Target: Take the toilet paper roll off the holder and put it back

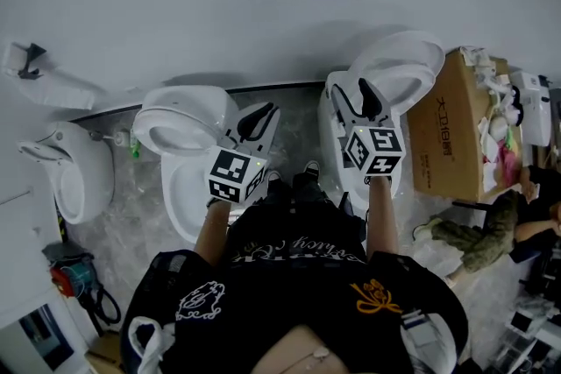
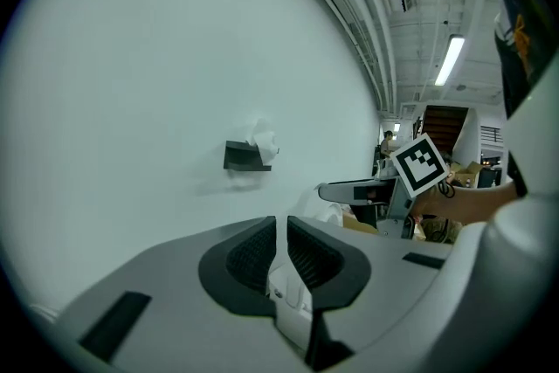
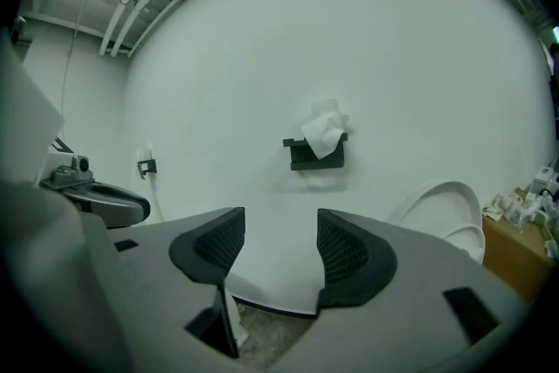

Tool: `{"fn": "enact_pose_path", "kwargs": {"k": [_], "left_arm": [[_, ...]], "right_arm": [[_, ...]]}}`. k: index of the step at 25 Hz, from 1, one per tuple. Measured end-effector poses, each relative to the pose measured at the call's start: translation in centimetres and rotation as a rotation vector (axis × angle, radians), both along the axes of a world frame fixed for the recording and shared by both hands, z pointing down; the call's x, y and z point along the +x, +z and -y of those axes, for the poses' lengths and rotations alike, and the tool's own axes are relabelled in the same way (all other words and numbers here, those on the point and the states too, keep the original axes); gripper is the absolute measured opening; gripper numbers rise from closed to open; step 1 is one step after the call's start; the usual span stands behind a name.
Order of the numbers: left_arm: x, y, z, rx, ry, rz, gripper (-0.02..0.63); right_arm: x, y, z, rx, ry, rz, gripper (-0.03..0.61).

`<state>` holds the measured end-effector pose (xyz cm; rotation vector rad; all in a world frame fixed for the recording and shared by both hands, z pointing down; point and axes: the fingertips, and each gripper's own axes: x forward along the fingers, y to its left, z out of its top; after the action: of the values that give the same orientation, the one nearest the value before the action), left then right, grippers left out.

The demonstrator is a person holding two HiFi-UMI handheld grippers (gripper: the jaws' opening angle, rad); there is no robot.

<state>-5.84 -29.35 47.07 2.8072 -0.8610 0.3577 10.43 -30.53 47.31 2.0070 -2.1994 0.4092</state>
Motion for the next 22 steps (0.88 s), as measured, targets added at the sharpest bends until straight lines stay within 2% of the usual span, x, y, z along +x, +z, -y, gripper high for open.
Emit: {"fn": "enact_pose_path", "kwargs": {"k": [11, 16, 22], "left_arm": [[4.5, 1.0, -3.9, -0.013, 0.145, 0.000, 0.040], [7.2, 0.4, -6.1, -0.002, 0.191, -0.005, 0.040], [10.5, -1.1, -10.6, 0.027, 0.225, -0.019, 0.040]], "right_arm": [[0.7, 1.8, -5.8, -0.044, 0.059, 0.048, 0.177], [2.2, 1.1, -8.8, -0.022, 0.099, 0.071, 0.140], [4.1, -0.7, -14.2, 0.022, 0.127, 0.092, 0.127]]}}
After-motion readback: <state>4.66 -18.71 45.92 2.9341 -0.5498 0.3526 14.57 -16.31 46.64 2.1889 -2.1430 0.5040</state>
